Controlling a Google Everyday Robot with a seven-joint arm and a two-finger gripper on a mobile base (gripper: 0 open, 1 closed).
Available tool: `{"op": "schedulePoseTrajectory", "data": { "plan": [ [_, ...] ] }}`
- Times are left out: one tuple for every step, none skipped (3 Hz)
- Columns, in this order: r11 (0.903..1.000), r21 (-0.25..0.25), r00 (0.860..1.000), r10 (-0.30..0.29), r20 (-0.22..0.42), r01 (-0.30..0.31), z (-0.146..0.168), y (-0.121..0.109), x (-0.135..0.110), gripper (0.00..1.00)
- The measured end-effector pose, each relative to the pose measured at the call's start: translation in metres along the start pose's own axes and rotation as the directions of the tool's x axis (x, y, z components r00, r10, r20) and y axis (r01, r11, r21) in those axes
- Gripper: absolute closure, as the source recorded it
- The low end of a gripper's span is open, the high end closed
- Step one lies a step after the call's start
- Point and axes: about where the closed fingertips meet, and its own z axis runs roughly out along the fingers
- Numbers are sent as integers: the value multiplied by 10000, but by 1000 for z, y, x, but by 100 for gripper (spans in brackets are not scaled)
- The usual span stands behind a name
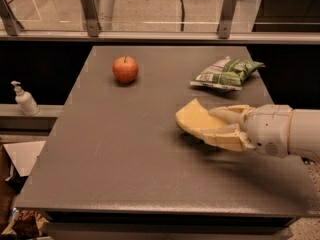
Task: Move sponge near green jalapeno chip bag
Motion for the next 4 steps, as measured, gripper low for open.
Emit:
{"op": "schedulePoseTrajectory", "data": {
  "plan": [
    [9974,651,9992,319,-257,-301,14,-42,9,100],
    [9884,1432,9971,586,-495,-510,22,-92,13,100],
    [9764,2069,9929,819,-865,-625,24,-128,23,100],
    [9646,2552,9864,1026,-1282,-671,21,-151,38,100]
  ]
}}
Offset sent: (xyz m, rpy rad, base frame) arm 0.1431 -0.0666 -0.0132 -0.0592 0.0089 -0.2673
